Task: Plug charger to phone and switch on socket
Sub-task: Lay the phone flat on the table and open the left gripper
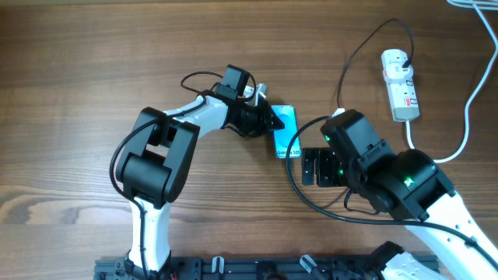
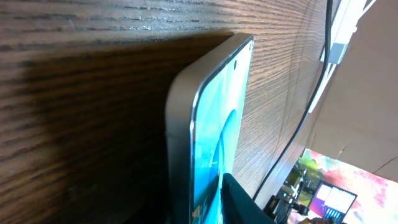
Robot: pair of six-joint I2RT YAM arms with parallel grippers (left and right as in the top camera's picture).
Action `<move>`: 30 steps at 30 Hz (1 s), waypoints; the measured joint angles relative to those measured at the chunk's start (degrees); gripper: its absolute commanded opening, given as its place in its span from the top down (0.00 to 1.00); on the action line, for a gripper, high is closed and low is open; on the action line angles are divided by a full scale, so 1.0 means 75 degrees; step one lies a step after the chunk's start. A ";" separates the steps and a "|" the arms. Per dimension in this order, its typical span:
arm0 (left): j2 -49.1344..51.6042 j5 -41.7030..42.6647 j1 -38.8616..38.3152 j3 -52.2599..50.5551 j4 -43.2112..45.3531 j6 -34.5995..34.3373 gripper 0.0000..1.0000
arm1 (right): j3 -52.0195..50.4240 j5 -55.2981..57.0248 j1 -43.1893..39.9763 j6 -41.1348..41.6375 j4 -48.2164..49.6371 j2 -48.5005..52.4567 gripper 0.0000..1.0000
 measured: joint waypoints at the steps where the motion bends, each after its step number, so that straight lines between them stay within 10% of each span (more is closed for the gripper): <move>1: 0.0000 0.0000 0.0000 0.0000 0.0000 0.0000 0.76 | 0.0000 0.0000 0.0000 0.0003 0.0000 0.0000 0.00; 30: -0.0117 -0.0251 0.0038 0.0035 -0.0254 -0.0271 0.71 | 0.0000 0.0026 0.0000 -0.0023 0.0015 0.0000 0.00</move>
